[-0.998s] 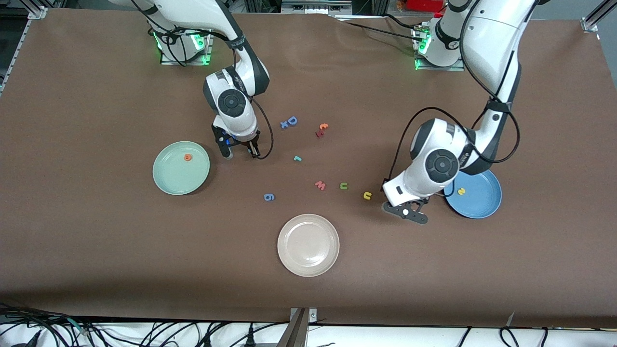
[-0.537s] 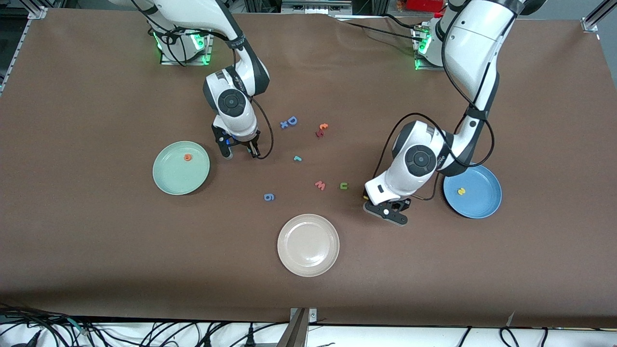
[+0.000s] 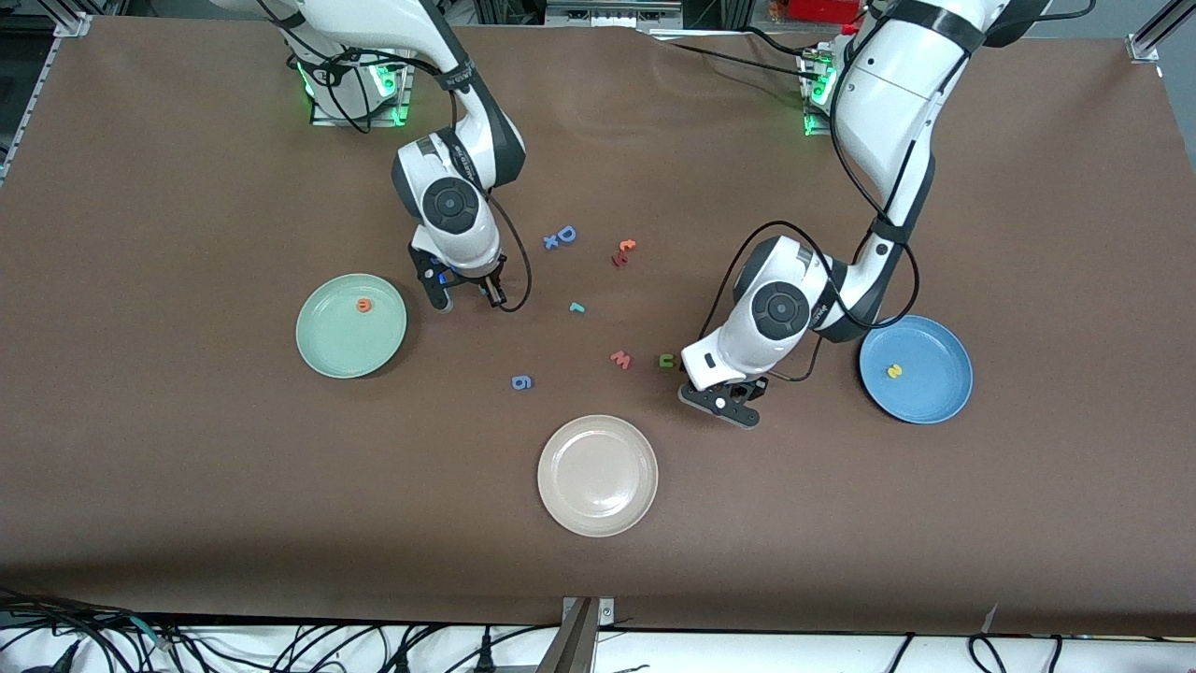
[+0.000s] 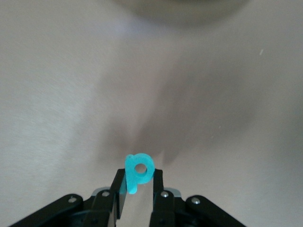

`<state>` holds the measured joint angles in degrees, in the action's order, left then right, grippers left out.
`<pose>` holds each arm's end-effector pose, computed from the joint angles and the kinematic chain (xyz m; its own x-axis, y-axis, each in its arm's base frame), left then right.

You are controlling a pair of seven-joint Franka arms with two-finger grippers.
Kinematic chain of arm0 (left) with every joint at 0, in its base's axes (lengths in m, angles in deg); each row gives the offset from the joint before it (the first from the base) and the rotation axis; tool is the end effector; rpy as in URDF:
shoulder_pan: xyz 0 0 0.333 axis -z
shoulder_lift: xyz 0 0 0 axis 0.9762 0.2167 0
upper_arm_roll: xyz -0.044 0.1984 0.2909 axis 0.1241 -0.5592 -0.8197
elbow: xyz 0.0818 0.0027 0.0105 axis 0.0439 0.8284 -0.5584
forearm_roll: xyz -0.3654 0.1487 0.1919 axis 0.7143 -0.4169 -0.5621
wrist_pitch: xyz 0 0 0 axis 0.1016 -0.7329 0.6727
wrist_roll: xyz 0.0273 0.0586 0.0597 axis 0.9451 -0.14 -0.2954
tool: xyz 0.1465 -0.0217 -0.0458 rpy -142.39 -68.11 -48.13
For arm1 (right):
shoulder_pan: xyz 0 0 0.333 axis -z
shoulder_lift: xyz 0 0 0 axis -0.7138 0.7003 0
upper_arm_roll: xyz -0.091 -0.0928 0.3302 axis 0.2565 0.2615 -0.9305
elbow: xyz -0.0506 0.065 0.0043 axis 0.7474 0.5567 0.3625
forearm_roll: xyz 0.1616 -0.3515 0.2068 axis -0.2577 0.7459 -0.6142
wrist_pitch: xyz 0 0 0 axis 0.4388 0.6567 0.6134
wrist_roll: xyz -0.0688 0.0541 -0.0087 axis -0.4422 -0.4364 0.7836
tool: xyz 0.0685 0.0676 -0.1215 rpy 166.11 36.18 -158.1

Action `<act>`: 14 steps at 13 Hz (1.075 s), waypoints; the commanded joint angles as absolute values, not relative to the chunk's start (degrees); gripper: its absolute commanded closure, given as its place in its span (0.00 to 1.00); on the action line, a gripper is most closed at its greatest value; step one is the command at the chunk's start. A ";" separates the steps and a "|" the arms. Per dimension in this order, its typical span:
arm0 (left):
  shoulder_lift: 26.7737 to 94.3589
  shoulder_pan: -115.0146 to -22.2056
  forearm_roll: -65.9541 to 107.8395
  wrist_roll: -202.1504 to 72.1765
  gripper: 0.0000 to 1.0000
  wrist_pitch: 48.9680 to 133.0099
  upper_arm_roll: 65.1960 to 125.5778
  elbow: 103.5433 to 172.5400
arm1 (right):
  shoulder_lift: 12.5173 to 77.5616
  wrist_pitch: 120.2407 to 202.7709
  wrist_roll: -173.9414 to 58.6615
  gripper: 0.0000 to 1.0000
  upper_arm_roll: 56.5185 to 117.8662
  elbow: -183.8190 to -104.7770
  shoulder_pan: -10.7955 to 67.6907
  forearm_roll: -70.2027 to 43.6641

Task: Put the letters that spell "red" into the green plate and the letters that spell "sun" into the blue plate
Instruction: 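Place p on the green plate while the left gripper places u on blue plate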

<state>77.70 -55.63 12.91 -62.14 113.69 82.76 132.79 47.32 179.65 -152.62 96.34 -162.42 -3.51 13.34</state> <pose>0.6688 -0.3415 0.1298 0.9298 -0.3657 0.0412 -0.3679 -0.9264 0.0803 0.5082 0.3559 0.1649 0.4663 -0.8846 -0.0019 -0.8758 -0.4620 0.1400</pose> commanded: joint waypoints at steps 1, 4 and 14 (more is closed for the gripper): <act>77.84 -55.25 14.33 -62.32 0.27 113.93 82.60 133.43 | 44.61 172.73 -143.05 0.83 101.32 -160.94 -3.85 13.29; 77.84 -55.69 13.97 -61.97 0.27 113.92 82.34 134.48 | 43.11 168.68 -128.29 0.82 108.79 -161.29 -3.76 13.21; 78.10 -55.86 13.97 -61.52 0.58 114.01 82.16 134.83 | 49.95 171.39 -89.33 0.74 115.58 -164.72 8.01 1.98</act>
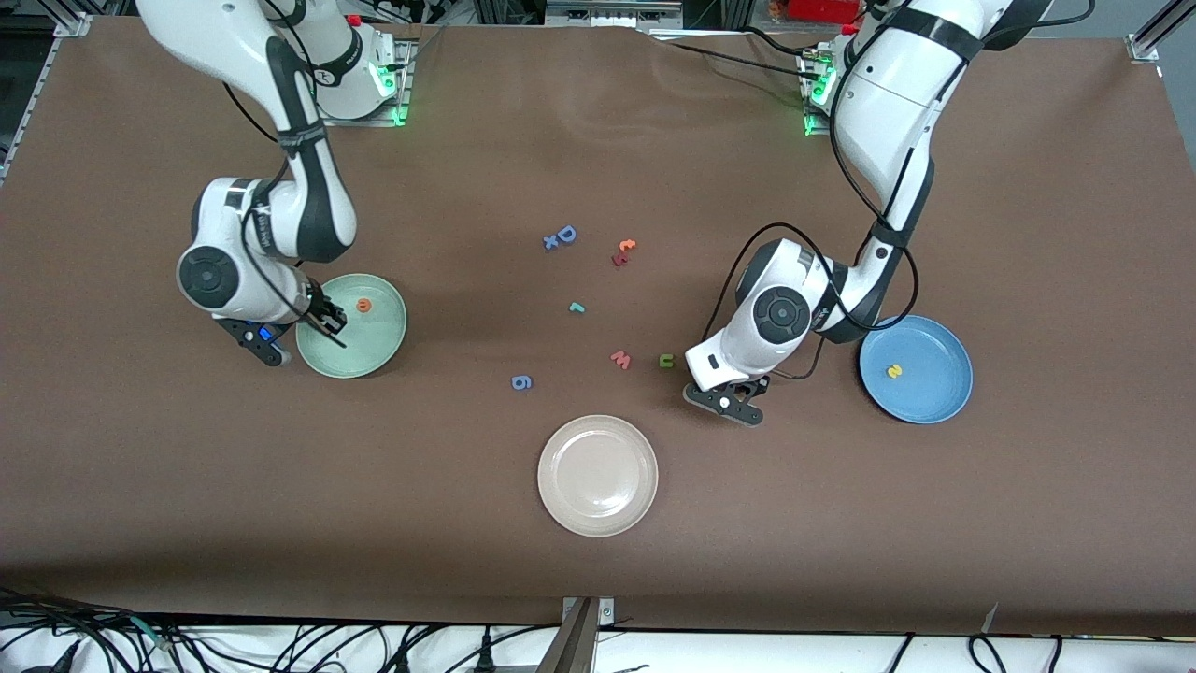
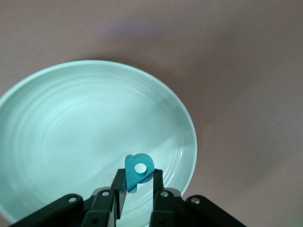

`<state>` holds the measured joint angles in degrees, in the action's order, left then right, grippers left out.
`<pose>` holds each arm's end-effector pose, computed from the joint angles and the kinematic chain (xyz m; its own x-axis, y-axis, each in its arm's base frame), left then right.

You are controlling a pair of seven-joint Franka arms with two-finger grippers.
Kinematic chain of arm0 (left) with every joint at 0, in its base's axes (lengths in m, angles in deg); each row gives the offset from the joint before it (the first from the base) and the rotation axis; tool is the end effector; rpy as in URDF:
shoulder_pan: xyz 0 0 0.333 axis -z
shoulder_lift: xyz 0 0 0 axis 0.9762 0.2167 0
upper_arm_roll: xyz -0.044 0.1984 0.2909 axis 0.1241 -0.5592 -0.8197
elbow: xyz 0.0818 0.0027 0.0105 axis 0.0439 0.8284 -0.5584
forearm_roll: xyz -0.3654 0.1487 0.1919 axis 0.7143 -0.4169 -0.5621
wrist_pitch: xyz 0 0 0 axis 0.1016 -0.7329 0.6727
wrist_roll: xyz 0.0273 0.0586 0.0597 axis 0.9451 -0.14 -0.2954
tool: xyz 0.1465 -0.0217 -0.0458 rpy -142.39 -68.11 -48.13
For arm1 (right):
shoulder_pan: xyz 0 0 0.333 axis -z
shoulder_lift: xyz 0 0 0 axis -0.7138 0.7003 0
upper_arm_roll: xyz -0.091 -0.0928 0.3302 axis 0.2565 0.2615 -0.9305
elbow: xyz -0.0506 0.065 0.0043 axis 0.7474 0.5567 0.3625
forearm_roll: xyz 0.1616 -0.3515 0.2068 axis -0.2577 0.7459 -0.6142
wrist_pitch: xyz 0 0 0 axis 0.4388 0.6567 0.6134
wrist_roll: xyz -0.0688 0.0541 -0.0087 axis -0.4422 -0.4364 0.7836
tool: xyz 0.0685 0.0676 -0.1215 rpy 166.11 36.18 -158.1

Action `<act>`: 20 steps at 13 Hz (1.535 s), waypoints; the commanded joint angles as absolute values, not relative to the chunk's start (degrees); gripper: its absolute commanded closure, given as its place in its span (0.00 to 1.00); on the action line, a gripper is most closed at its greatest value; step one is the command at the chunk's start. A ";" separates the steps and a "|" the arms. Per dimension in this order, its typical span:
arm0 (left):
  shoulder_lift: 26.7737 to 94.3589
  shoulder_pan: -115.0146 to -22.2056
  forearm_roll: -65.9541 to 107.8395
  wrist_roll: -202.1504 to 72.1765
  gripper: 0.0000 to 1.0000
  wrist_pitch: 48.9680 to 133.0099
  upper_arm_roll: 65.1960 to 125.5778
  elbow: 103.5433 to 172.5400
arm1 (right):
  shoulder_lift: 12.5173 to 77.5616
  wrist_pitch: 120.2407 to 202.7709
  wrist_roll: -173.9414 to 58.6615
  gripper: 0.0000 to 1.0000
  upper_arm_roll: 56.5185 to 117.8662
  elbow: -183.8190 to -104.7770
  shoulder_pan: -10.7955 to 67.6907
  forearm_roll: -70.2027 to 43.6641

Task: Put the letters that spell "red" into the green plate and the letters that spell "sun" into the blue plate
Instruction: 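Place p on the green plate while the left gripper places u on blue plate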

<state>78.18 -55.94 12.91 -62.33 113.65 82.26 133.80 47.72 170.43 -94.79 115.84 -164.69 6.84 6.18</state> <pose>0.6647 -0.3291 0.1153 0.9354 -0.3532 0.0144 -0.3533 -0.9327 0.0730 0.5827 0.0593 0.1728 0.7552 -0.6274 -0.1897 -0.6005 -0.7783 0.1835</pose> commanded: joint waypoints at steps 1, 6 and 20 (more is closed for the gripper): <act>78.10 -55.86 13.97 -61.52 0.61 114.01 82.16 134.83 | 50.49 171.39 -88.17 0.74 115.58 -164.81 8.28 0.82; 78.01 -56.39 13.97 -61.35 0.77 113.92 82.16 134.75 | 50.49 170.25 -88.16 0.00 115.49 -164.02 8.19 0.72; 73.79 -67.89 14.94 -19.37 0.83 101.71 70.39 128.94 | 49.78 174.61 -134.80 0.00 113.83 -154.96 -17.71 0.46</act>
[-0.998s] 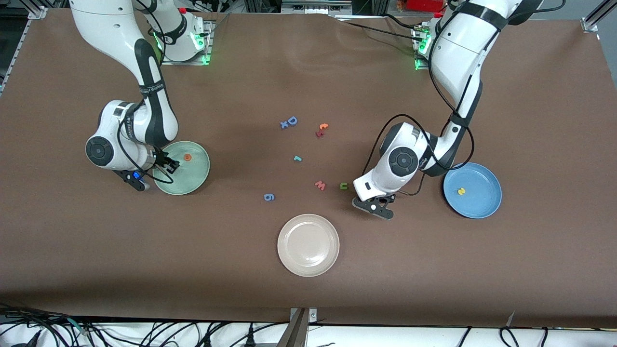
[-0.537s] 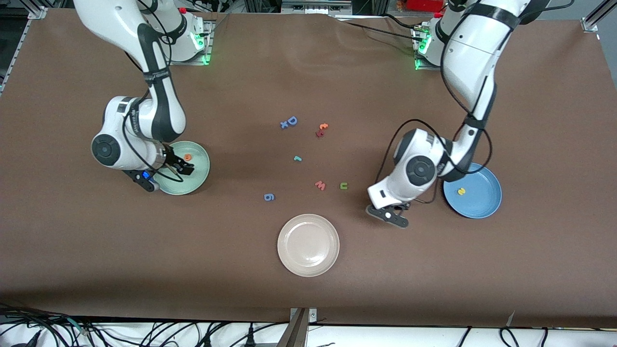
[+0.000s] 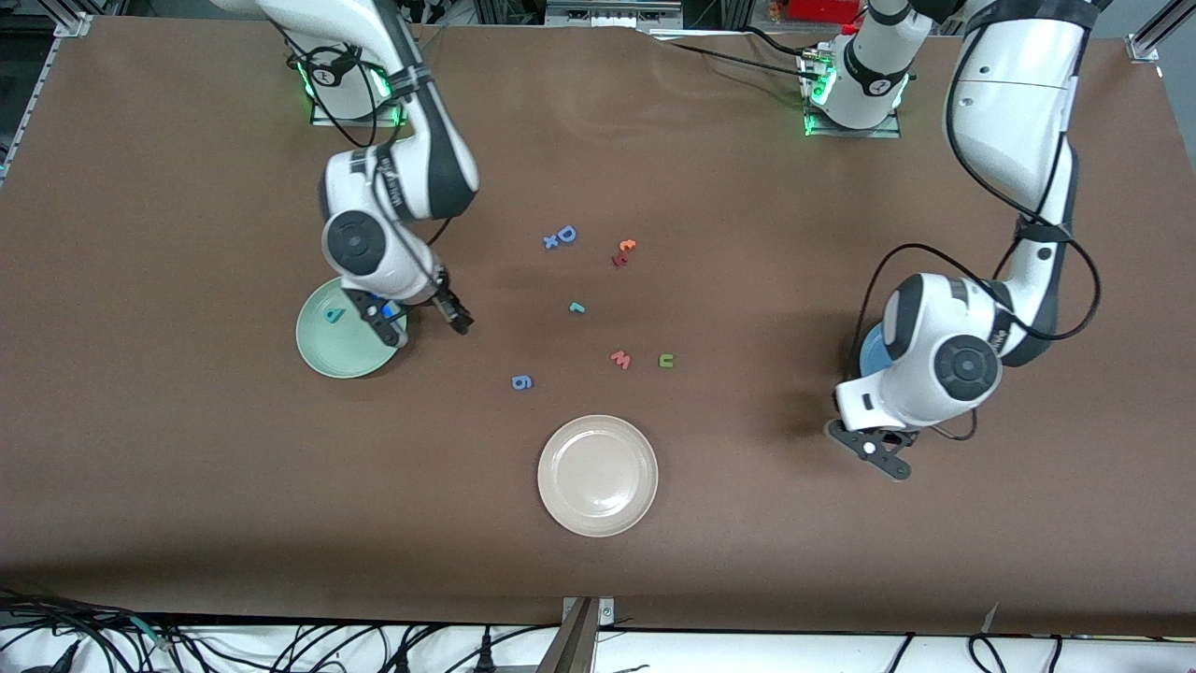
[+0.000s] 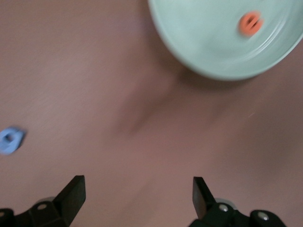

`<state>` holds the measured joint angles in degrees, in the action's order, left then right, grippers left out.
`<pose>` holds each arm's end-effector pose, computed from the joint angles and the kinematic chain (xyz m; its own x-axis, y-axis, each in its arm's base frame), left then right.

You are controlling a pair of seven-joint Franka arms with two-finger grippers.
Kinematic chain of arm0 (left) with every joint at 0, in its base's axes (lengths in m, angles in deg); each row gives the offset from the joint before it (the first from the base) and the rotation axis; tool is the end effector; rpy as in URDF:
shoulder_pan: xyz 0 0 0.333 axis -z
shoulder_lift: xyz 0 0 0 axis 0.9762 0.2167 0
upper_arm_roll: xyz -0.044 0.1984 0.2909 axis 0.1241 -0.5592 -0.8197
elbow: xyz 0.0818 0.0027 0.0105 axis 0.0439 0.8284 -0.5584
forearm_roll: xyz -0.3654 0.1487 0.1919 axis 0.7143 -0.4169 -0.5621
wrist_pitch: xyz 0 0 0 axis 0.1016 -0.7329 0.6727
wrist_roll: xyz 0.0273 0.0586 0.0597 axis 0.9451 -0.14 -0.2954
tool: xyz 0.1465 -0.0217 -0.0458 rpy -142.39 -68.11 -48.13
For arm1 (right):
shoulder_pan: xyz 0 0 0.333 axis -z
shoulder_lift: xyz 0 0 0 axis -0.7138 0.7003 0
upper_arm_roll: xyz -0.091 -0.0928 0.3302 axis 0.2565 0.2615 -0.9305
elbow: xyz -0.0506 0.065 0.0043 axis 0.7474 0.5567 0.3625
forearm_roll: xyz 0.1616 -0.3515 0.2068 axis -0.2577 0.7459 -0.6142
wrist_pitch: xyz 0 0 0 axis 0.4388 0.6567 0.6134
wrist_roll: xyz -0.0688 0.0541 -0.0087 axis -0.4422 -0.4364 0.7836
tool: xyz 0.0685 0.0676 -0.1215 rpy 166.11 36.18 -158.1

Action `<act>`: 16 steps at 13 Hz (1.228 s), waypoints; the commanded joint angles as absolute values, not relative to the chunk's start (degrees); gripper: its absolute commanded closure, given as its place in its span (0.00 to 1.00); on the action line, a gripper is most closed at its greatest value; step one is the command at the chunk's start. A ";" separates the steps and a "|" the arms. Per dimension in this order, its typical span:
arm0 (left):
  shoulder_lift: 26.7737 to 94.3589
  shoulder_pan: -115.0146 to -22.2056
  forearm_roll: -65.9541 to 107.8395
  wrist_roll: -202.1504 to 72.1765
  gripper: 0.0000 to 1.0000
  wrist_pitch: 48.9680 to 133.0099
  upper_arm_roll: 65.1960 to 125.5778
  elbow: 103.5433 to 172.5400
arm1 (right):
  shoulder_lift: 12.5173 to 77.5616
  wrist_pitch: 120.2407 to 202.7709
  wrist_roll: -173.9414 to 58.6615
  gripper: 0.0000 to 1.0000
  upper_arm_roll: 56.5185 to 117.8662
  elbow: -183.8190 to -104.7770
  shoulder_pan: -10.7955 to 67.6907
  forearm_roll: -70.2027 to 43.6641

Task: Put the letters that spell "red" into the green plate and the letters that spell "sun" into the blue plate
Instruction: 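Place p on the green plate while the left gripper places u on blue plate, then grip teal letter with the right gripper while the left gripper nears green u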

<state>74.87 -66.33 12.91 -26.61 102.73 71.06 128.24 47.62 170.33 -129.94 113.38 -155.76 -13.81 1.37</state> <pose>0.7572 -0.0770 0.1865 0.7904 -0.6112 -0.0413 -0.6126 -0.7894 -0.0395 0.5594 0.3353 0.2294 0.6135 -0.7831 -0.1018 -0.7774 -0.6216 0.0963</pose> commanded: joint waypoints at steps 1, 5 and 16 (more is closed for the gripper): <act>73.62 -69.30 14.94 -16.47 0.83 101.71 70.29 129.21 | 51.70 178.04 -139.01 0.00 112.87 -154.18 -19.30 0.46; 73.01 -72.56 14.94 -11.35 0.81 98.81 69.94 130.34 | 60.32 181.50 -153.88 0.01 108.91 -144.44 -20.46 0.55; 72.91 -73.71 20.48 -11.42 0.08 98.81 69.94 135.54 | 66.40 182.29 -154.96 0.38 105.65 -140.29 -20.46 -7.01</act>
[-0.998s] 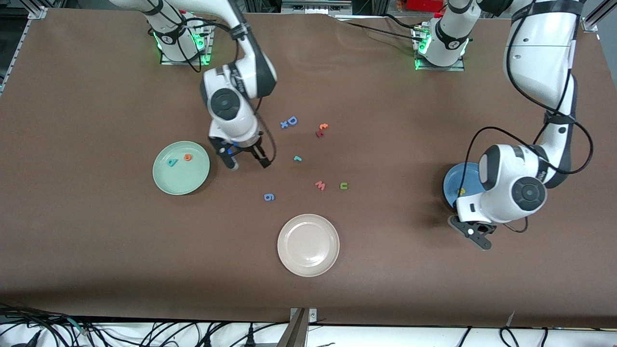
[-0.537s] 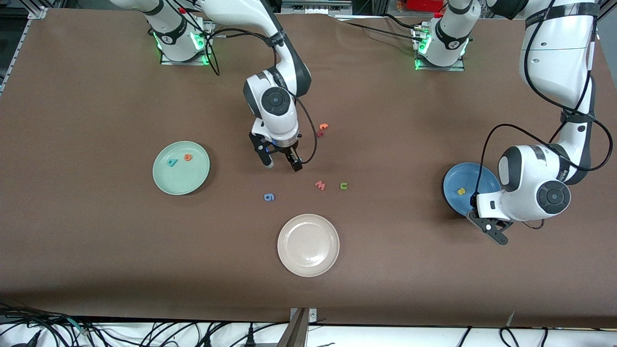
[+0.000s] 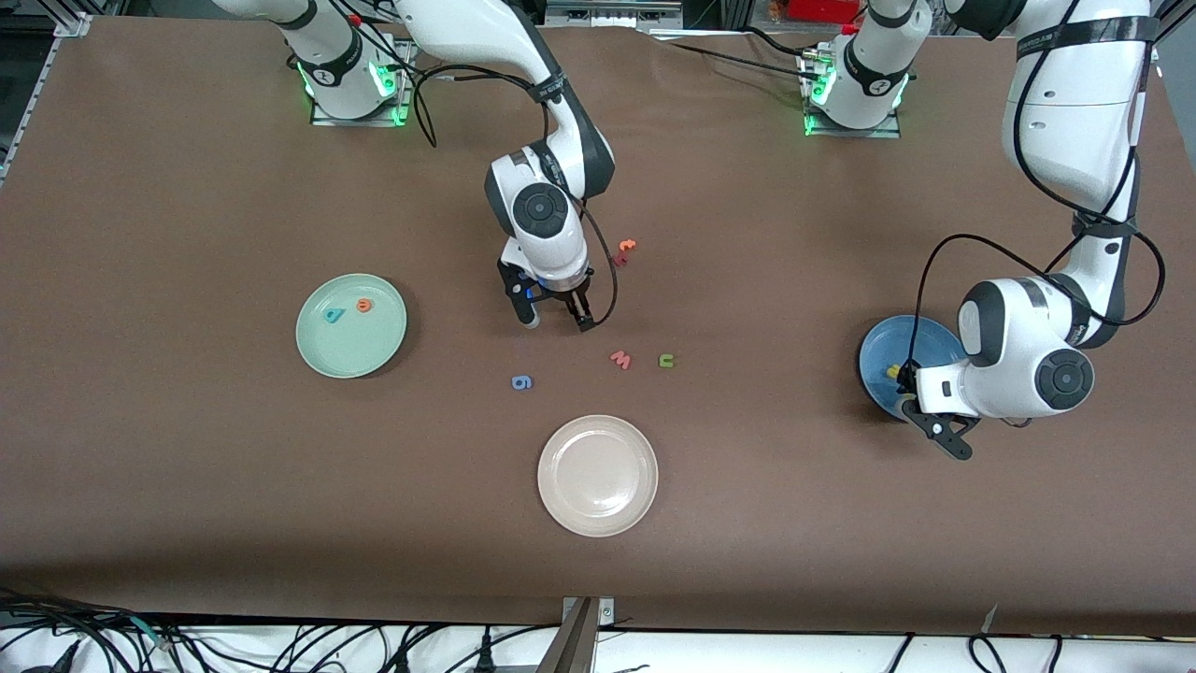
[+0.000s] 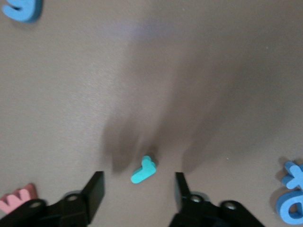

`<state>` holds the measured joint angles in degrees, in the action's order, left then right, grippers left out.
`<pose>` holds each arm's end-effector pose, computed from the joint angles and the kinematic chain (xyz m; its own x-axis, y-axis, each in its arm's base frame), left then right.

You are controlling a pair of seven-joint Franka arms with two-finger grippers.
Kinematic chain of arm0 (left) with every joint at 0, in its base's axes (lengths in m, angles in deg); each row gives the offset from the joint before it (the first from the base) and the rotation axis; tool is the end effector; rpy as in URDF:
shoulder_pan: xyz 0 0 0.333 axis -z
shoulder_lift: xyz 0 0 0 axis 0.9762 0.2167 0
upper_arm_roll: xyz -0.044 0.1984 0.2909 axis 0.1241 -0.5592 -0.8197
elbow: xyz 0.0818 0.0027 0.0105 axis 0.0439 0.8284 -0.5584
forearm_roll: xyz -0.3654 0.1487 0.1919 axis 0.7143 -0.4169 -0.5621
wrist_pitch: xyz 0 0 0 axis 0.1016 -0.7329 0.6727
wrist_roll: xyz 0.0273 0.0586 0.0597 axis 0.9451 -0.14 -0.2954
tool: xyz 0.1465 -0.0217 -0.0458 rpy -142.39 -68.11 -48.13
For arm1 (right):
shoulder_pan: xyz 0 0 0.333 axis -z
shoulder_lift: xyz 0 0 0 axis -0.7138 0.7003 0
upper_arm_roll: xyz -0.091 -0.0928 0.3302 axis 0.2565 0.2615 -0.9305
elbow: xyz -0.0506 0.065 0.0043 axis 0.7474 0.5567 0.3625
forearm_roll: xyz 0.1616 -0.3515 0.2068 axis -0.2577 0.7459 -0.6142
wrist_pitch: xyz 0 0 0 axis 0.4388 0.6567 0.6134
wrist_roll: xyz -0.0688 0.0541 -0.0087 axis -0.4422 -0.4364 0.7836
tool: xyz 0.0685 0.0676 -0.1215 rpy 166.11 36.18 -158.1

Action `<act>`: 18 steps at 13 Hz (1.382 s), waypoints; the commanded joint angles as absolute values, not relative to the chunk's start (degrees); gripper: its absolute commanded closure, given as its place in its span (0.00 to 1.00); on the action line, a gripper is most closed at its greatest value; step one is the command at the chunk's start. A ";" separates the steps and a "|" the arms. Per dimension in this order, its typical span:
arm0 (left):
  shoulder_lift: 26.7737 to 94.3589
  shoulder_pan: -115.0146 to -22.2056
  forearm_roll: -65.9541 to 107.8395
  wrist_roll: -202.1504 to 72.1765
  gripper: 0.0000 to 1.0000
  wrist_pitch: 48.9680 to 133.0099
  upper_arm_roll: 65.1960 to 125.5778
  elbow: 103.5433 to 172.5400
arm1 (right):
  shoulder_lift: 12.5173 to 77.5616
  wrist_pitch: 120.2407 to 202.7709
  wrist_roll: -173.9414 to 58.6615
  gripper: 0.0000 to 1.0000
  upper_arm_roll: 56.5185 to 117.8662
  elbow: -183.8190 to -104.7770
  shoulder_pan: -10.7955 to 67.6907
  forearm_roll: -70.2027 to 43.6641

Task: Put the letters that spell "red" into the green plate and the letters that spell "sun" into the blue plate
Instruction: 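Grip teal letter with the right gripper while the left gripper nears green u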

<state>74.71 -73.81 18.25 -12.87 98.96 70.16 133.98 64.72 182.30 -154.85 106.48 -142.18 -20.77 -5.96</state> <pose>0.7116 0.0279 0.1397 0.7611 -0.6372 -0.1213 -0.6253 -0.7705 0.1238 0.5212 0.5212 0.1390 0.4100 -0.9091 -0.0739 -0.9120 -0.4096 -0.0214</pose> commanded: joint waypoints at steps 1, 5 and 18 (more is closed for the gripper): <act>72.83 -73.62 20.48 -11.69 0.08 98.81 69.94 135.28 | 66.49 182.29 -155.04 0.38 105.65 -140.29 -20.46 -6.92; 71.42 -72.65 21.79 -15.54 0.00 98.72 70.73 134.31 | 67.10 182.20 -155.13 0.38 105.65 -140.37 -20.46 -6.57; 71.60 -58.87 14.70 -76.94 0.00 99.69 81.98 132.90 | 67.19 181.68 -154.35 0.91 105.91 -140.37 -20.46 -1.22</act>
